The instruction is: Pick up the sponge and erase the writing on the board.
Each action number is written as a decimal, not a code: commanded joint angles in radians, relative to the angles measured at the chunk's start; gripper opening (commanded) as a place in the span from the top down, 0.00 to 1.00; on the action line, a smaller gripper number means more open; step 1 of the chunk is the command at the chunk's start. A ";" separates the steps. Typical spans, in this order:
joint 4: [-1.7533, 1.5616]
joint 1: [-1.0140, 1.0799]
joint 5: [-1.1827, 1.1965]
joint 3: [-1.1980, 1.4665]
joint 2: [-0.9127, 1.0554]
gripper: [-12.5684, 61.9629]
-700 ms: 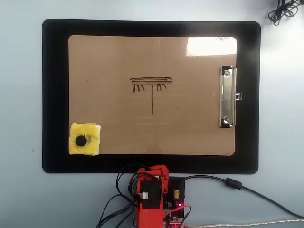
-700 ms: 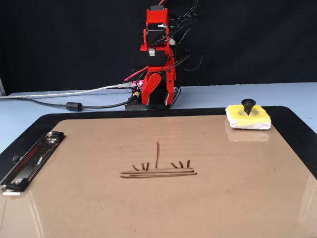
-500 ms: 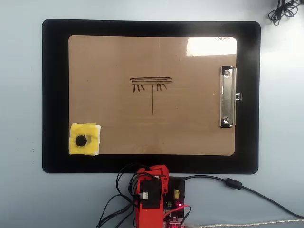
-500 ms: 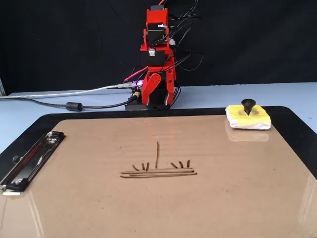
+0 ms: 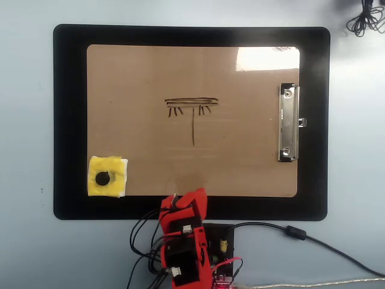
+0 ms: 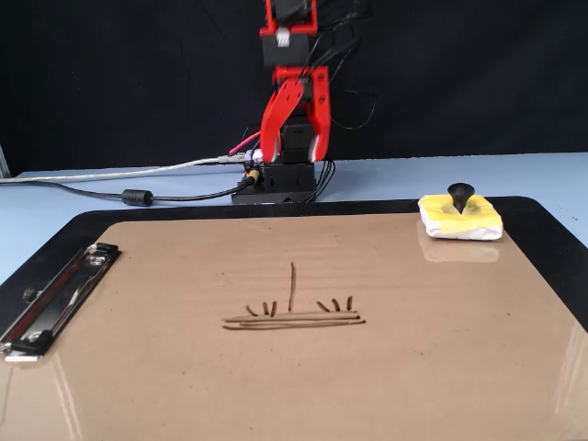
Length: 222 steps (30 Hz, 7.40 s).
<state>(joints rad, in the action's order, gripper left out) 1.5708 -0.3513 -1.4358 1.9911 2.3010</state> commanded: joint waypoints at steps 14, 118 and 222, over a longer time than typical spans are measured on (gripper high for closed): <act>-1.588 -0.749 -0.242 0.532 -0.087 0.39; -1.588 0.388 -0.143 0.357 -0.601 0.94; -1.551 0.387 -0.146 0.310 -0.641 0.94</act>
<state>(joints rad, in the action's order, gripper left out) 0.0015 0.0245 -1.6015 2.2918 1.6076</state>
